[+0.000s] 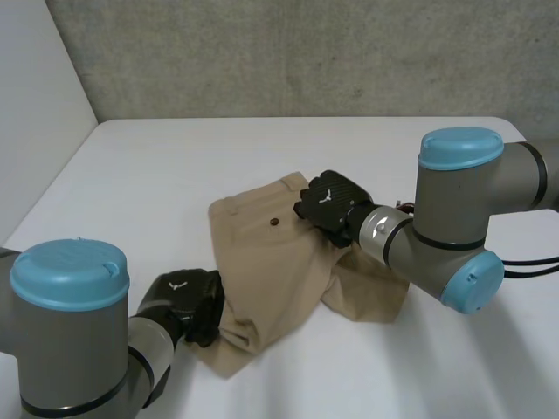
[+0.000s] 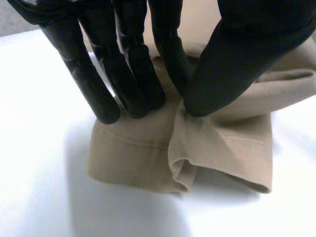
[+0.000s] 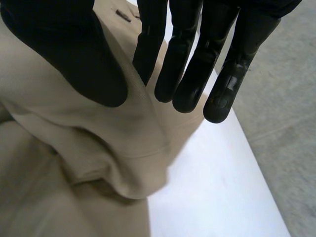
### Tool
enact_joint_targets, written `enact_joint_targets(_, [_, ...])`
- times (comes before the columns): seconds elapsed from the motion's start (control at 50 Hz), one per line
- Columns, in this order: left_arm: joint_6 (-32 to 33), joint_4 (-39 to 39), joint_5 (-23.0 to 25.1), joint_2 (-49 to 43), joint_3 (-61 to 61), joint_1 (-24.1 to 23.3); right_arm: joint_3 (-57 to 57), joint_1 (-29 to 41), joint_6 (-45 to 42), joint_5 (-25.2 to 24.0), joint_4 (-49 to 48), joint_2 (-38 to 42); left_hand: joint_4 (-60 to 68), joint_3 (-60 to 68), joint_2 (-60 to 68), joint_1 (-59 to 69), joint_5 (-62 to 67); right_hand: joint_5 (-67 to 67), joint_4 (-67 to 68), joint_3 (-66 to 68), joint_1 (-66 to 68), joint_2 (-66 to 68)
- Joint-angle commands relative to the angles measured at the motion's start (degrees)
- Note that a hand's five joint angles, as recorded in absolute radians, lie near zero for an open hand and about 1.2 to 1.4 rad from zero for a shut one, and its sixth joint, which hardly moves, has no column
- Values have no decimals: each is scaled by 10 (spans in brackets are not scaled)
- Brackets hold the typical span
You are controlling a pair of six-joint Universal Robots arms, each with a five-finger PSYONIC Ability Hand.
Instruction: Fold the shorts.
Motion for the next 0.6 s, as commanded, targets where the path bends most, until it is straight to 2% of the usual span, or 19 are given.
enact_joint_targets(0.02, [0,20,-1,10,7,12,72,-9,-5,34,3,-84,115,120,116,145,147,148,128,132,251,129])
enact_joint_targets(0.12, [2,35,-1,30,9,36,157,-12,-8,93,73,-178,115,120,116,145,147,148,128,132,251,129])
enact_joint_targets(0.16, [2,39,0,35,10,45,192,-11,-8,104,161,-206,115,120,116,145,147,148,128,132,251,129])
enact_joint_targets(0.24, [3,42,0,35,11,48,229,-10,-23,86,318,-213,115,120,116,145,147,148,128,132,251,129])
enact_joint_targets(0.28, [3,42,0,35,10,48,229,-10,-34,73,349,-214,115,120,116,145,147,148,128,132,251,129])
enact_joint_targets(0.3, [3,42,0,35,10,48,215,-8,-34,56,344,-218,115,120,116,145,147,129,109,112,231,110])
enact_joint_targets(0.36, [3,42,0,35,8,46,168,-9,-10,41,298,-219,115,120,116,145,147,-115,-135,-131,-12,-134])
enact_joint_targets(0.38, [3,42,0,35,8,45,140,-10,27,44,260,-219,115,120,116,145,147,-195,-215,-212,-93,-214])
enact_joint_targets(0.5, [3,42,0,37,5,44,72,-13,145,77,149,-245,115,120,116,145,147,-253,-273,-270,-151,-272])
enact_joint_targets(0.6, [3,42,0,39,3,44,53,-13,165,110,100,-251,115,120,116,145,147,-253,-273,-270,-151,-272])
